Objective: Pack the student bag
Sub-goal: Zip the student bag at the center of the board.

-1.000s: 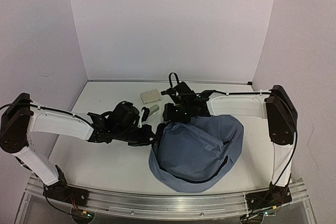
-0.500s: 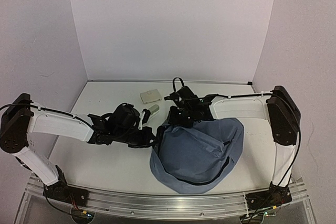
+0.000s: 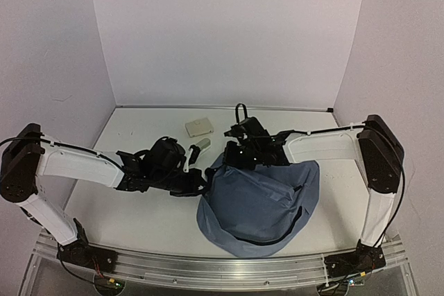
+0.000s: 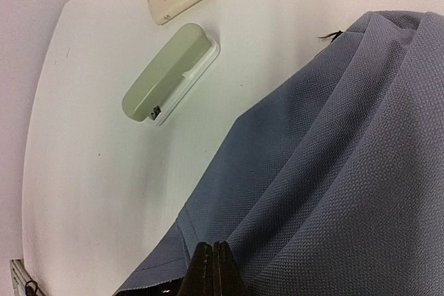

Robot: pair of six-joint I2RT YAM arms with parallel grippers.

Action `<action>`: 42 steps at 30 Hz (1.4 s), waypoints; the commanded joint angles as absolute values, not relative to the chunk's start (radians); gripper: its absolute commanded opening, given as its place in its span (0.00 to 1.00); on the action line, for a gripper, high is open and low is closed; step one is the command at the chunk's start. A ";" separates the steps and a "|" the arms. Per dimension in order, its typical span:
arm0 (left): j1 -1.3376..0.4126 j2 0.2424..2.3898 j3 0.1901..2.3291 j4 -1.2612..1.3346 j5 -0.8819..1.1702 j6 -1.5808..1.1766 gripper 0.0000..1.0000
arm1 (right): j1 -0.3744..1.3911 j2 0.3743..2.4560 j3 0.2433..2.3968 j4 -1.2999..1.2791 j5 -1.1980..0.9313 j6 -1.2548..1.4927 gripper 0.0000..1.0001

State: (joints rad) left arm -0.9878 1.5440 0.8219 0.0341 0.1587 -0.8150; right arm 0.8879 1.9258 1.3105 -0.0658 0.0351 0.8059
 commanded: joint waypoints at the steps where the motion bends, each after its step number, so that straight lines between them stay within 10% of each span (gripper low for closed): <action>1: -0.991 1.534 0.824 0.084 0.151 -0.811 0.00 | 0.915 1.821 1.284 0.097 -0.059 0.781 0.00; 24: -1.079 1.648 0.878 0.242 0.406 -0.756 0.00 | 0.947 1.653 1.135 -0.211 0.331 0.854 0.00; 34: -1.090 1.648 0.855 0.238 0.289 -0.823 0.00 | 0.974 1.510 1.223 -0.301 0.181 0.843 0.48; 42: -1.091 1.635 0.845 0.219 0.250 -0.825 0.00 | 1.033 1.540 1.213 -0.177 0.056 1.061 0.48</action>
